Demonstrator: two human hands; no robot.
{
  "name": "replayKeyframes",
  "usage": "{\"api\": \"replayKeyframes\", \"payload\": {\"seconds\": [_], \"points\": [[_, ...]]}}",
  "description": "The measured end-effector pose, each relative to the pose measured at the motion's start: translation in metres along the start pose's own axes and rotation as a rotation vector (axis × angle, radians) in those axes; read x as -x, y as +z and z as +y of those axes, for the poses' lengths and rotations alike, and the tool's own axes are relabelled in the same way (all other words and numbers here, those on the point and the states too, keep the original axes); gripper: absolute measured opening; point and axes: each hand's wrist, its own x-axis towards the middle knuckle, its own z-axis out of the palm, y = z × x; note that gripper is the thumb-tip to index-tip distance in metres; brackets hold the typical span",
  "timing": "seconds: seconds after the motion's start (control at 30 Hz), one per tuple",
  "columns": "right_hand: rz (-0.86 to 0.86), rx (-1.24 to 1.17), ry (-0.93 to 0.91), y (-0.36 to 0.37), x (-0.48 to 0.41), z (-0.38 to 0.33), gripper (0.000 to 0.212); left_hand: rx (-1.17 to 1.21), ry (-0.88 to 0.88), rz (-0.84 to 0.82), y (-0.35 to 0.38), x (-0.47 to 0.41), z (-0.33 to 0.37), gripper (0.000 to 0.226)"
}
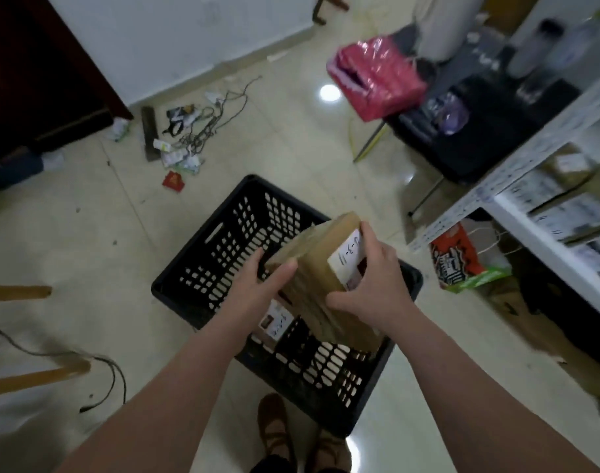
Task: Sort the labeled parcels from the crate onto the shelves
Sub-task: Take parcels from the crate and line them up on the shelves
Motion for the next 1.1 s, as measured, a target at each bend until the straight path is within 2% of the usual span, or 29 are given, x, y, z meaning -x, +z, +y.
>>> {"api": "replayKeyframes", "payload": {"seconds": [0.1, 0.2, 0.3, 0.4, 0.53, 0.63, 0.73, 0.8, 0.83, 0.87, 0.93, 1.0, 1.1], "points": [[0.014, 0.213, -0.247, -0.048, 0.023, -0.029, 0.135, 0.062, 0.072, 0.001, -0.005, 0.021, 0.053, 0.124], [0.01, 0.41, -0.502, -0.092, 0.045, -0.059, 0.138, 0.065, 0.163, -0.098, -0.008, 0.044, 0.101, 0.123], [0.07, 0.57, -0.671, -0.129, 0.066, -0.087, 0.134, 0.05, 0.229, -0.204, -0.007, 0.069, 0.134, 0.116], [0.088, 0.579, -0.748, -0.16, 0.087, -0.104, 0.129, 0.115, 0.258, -0.261, -0.004, 0.089, 0.154, 0.099], [0.159, 0.593, -0.783, -0.185, 0.107, -0.114, 0.127, 0.224, 0.31, -0.243, 0.007, 0.107, 0.173, 0.054], [0.318, 0.55, -0.699, -0.198, 0.114, -0.117, 0.119, 0.364, 0.315, -0.207, 0.011, 0.114, 0.185, 0.052], [0.561, 0.25, -0.511, -0.21, 0.12, -0.116, 0.109, 0.521, 0.317, -0.222, 0.012, 0.122, 0.197, 0.058], [0.704, -0.067, -0.392, -0.214, 0.122, -0.116, 0.102, 0.635, 0.318, -0.245, 0.013, 0.127, 0.203, 0.06], [0.719, -0.268, -0.346, -0.215, 0.124, -0.117, 0.098, 0.689, 0.324, -0.262, 0.014, 0.13, 0.205, 0.06], [0.674, -0.503, -0.305, -0.214, 0.127, -0.119, 0.097, 0.708, 0.357, -0.279, 0.015, 0.133, 0.207, 0.056], [0.449, -0.91, -0.199, -0.208, 0.131, -0.125, 0.104, 0.657, 0.445, -0.276, 0.017, 0.138, 0.206, 0.043], [0.223, -1.061, -0.12, -0.197, 0.136, -0.13, 0.117, 0.711, 0.409, -0.261, 0.019, 0.143, 0.203, 0.038], [0.044, -1.083, -0.159, -0.18, 0.136, -0.135, 0.104, 0.77, 0.335, -0.261, 0.017, 0.149, 0.198, 0.057]]}}
